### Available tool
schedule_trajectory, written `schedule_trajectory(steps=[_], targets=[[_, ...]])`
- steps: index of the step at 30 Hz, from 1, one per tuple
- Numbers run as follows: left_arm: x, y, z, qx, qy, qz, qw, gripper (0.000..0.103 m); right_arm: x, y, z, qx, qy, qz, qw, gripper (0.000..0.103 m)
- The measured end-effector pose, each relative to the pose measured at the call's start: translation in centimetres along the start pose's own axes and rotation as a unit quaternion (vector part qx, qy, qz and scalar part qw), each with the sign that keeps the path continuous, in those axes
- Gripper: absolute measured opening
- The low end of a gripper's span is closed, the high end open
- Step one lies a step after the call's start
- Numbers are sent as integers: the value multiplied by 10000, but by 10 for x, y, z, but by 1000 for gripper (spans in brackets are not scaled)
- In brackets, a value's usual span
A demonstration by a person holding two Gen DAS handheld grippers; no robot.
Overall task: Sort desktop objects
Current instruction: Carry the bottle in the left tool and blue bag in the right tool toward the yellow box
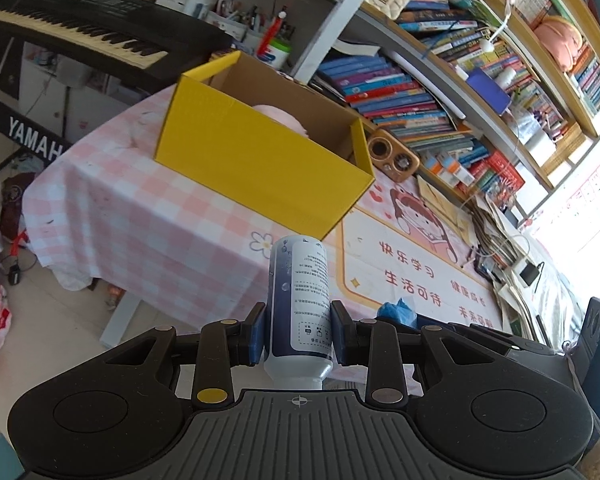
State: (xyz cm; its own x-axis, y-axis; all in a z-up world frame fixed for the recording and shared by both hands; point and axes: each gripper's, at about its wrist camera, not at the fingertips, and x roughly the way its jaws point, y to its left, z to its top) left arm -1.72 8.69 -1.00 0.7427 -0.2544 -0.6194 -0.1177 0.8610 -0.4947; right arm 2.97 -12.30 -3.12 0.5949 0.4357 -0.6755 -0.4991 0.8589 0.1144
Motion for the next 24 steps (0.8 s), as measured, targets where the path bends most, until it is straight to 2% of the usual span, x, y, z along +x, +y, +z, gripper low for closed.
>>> schedule_trajectory(steps=[15,24], targets=[[10,-2,9,-80,57,-68,9999,31,3,-1,8,-94,40,32,9999,36],[17,-5,33,-90,-157,146,9997,31,14,-14,39,-173,-228,266,9992,36]])
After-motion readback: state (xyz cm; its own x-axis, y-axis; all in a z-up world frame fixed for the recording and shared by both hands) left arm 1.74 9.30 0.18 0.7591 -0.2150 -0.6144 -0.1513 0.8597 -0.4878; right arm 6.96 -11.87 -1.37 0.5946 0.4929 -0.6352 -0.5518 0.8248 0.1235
